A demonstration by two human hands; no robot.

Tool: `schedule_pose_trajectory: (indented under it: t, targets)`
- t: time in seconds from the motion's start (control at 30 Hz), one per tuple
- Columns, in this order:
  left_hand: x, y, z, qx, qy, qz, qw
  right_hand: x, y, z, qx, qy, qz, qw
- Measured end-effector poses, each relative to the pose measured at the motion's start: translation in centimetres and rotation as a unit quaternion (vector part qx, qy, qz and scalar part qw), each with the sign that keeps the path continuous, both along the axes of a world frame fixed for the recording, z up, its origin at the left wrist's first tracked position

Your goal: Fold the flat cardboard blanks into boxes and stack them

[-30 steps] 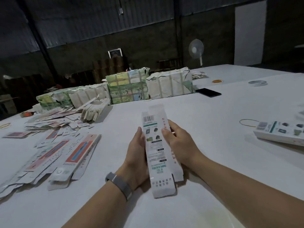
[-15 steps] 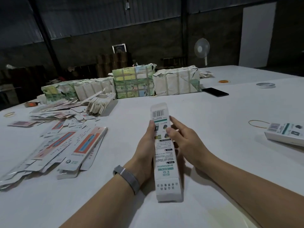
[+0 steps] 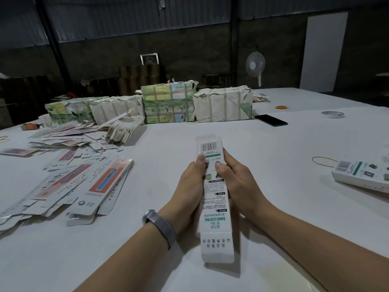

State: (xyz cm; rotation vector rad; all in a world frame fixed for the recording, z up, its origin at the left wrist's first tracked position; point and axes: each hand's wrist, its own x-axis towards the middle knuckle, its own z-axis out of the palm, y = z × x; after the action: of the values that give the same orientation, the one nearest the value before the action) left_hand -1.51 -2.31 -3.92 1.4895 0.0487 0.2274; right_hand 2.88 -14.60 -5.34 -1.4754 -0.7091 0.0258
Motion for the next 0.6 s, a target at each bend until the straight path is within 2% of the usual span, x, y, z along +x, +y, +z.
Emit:
schedule_pose_trajectory:
  t: [0.37,0.6]
  targets:
    - [-0.23,-0.26,-0.1,-0.022,-0.04,0.004,0.999,-0.19,-0.55,0.29,0.045,0.038,0.043,0.997]
    - [0.35,-0.82,-0.87,0.013,-0.024,0.013,1.0,0.05,-0.43,0.44,0.048,0.066,0.052,0.995]
